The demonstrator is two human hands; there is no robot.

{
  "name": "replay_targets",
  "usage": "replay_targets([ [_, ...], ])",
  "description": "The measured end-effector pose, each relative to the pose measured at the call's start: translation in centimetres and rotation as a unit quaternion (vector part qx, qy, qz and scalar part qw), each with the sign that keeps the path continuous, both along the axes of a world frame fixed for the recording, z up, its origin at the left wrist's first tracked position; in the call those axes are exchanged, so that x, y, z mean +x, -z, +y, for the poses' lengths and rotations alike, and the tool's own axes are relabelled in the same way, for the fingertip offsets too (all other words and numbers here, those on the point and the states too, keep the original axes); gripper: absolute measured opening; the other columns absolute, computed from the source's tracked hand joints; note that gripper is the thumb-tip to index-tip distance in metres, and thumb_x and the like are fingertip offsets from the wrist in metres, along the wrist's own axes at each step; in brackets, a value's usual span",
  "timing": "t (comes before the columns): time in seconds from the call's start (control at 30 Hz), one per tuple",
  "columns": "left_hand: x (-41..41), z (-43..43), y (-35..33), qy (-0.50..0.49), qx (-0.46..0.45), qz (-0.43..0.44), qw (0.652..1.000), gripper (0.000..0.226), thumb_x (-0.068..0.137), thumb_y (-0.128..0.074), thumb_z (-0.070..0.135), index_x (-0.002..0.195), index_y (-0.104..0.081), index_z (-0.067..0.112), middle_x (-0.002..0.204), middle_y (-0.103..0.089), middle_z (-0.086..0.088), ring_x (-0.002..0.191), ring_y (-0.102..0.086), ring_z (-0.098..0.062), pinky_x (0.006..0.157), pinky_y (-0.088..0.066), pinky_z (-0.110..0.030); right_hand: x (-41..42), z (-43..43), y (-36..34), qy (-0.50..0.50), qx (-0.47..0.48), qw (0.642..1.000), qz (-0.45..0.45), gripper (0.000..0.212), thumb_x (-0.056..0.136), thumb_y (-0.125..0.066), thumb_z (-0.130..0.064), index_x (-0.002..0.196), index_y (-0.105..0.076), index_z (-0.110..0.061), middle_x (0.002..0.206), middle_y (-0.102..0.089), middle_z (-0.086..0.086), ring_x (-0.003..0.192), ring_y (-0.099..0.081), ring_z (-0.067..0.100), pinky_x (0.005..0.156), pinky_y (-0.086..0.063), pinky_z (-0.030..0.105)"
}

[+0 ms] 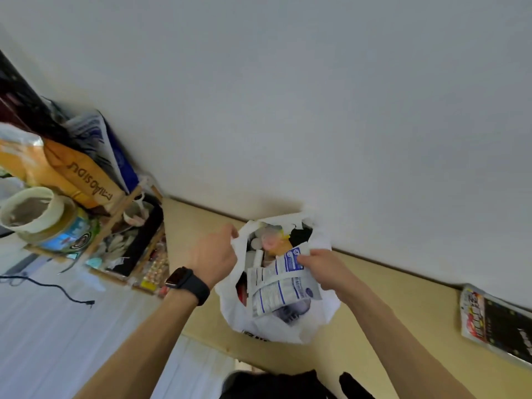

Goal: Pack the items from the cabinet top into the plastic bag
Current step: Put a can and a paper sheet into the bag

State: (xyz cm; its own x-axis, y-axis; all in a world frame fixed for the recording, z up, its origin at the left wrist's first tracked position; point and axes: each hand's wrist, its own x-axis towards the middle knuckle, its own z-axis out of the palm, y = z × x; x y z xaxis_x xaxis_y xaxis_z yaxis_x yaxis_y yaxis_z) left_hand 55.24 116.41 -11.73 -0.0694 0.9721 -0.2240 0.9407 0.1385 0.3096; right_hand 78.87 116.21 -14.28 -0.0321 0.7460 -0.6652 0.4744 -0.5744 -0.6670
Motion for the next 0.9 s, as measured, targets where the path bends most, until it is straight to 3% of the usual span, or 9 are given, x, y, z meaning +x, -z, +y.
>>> replay_targets([
  [0.1,1.3,0.8,-1.6,-0.011,0.015,-0.141,0.990,0.027,0.088,-0.047,0.011,0.107,-0.053,0.030,0.075,-0.069,-0.001,0.065,-0.063,-0.023,0.059,-0.053,-0.043,-1.6,1.2,0.9,-0.013,0.023,0.999,-0.023,0.019,0.094,-0.050,-0.027,0.088,-0.060,-0.012,0.079,-0.061,0.006,0.060,-0.050,0.015,0.050,-0.031,0.024],
  [0.17,1.3,2.0,-2.7,-0.023,0.047,-0.178,0.983,0.034,0.085,-0.043,0.003,0.103,-0.052,0.031,0.079,-0.072,0.007,0.070,-0.061,-0.012,0.060,-0.054,-0.039,-1.4,1.8,1.6,-0.035,0.017,0.999,-0.033,0.017,0.092,-0.050,-0.025,0.088,-0.056,-0.009,0.076,-0.058,0.012,0.058,-0.047,0.016,0.052,-0.033,0.025],
  [0.27,1.0,3.8,-3.6,-0.041,0.060,-0.207,0.976,0.044,0.077,-0.037,-0.004,0.096,-0.053,0.032,0.078,-0.072,0.014,0.070,-0.054,0.004,0.051,-0.045,-0.028,0.8,1.4,2.7,-0.056,0.037,0.981,-0.182,0.036,0.089,-0.052,-0.035,0.096,-0.065,-0.002,0.098,-0.069,0.016,0.079,-0.062,0.024,0.068,-0.046,0.031],
  [0.37,0.9,4.4,-2.8,-0.028,0.039,-0.200,0.979,0.041,0.080,-0.039,-0.003,0.093,-0.056,0.031,0.084,-0.071,0.013,0.064,-0.060,-0.007,0.049,-0.040,-0.024,4.1,0.4,2.4,0.062,0.070,0.967,-0.235,0.049,0.091,-0.054,-0.042,0.128,-0.060,-0.011,0.127,-0.059,0.014,0.111,-0.060,0.030,0.086,-0.044,0.032],
  [0.47,1.7,4.1,-1.6,-0.009,0.017,-0.196,0.980,0.038,0.082,-0.041,-0.003,0.096,-0.060,0.028,0.089,-0.070,0.011,0.073,-0.064,-0.012,0.057,-0.049,-0.027,7.4,0.1,1.1,0.183,0.144,0.957,-0.171,0.035,0.093,-0.056,-0.027,0.126,-0.063,-0.018,0.111,-0.066,0.005,0.094,-0.063,0.020,0.081,-0.043,0.029],
  [0.6,2.8,4.1,-0.3,0.006,0.012,-0.150,0.989,0.027,0.090,-0.046,0.008,0.096,-0.059,0.030,0.088,-0.065,0.009,0.070,-0.062,-0.013,0.061,-0.052,-0.032,8.7,-0.2,-0.5,0.192,0.166,0.964,-0.075,0.020,0.091,-0.060,-0.022,0.106,-0.071,-0.029,0.097,-0.069,-0.004,0.084,-0.063,0.011,0.075,-0.048,0.028],
  [0.7,3.2,4.0,0.6,0.040,-0.008,-0.075,0.996,0.023,0.090,-0.047,0.012,0.103,-0.056,0.028,0.101,-0.058,-0.001,0.069,-0.056,-0.015,0.057,-0.044,-0.030,8.2,-1.0,-0.6,0.137,0.175,0.971,-0.092,0.018,0.090,-0.062,-0.025,0.105,-0.071,-0.029,0.088,-0.064,-0.011,0.082,-0.059,0.010,0.071,-0.042,0.026],
  [0.8,3.4,3.9,0.6,0.051,-0.015,0.010,0.999,0.026,0.087,-0.051,0.018,0.112,-0.053,0.026,0.115,-0.045,-0.005,0.081,-0.054,-0.023,0.068,-0.053,-0.037,8.1,-1.9,-0.5,0.096,0.195,0.969,-0.117,0.019,0.091,-0.060,-0.028,0.108,-0.067,-0.034,0.097,-0.066,-0.012,0.090,-0.060,0.009,0.073,-0.042,0.023],
  [0.9,4.1,3.8,0.3,0.057,0.019,0.065,0.996,0.030,0.086,-0.052,0.019,0.115,-0.056,0.023,0.111,-0.041,-0.005,0.094,-0.047,-0.023,0.070,-0.054,-0.039,8.5,-3.0,-0.1,0.065,0.223,0.958,-0.166,0.022,0.094,-0.057,-0.029,0.114,-0.063,-0.037,0.106,-0.063,-0.013,0.092,-0.060,0.006,0.073,-0.045,0.022],
])
